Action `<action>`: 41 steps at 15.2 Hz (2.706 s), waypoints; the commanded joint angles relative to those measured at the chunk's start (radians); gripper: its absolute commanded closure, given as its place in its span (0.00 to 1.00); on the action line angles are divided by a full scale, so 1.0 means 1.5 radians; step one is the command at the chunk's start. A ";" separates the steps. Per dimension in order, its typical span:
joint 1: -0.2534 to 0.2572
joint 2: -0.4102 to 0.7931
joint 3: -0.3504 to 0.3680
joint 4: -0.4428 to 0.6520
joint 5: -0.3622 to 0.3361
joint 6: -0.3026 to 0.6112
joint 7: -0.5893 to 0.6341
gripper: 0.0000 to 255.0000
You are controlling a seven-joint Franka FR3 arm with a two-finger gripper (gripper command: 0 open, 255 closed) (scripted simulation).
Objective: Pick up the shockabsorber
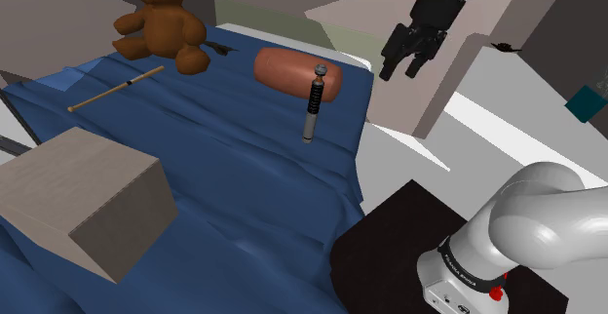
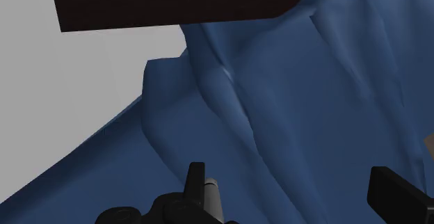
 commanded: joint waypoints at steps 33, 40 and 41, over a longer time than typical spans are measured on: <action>0.145 0.424 -0.184 -0.045 0.161 0.724 -0.536 1.00; 0.145 0.425 -0.184 -0.046 0.161 0.724 -0.536 1.00; 0.145 0.425 -0.184 -0.045 0.162 0.724 -0.537 1.00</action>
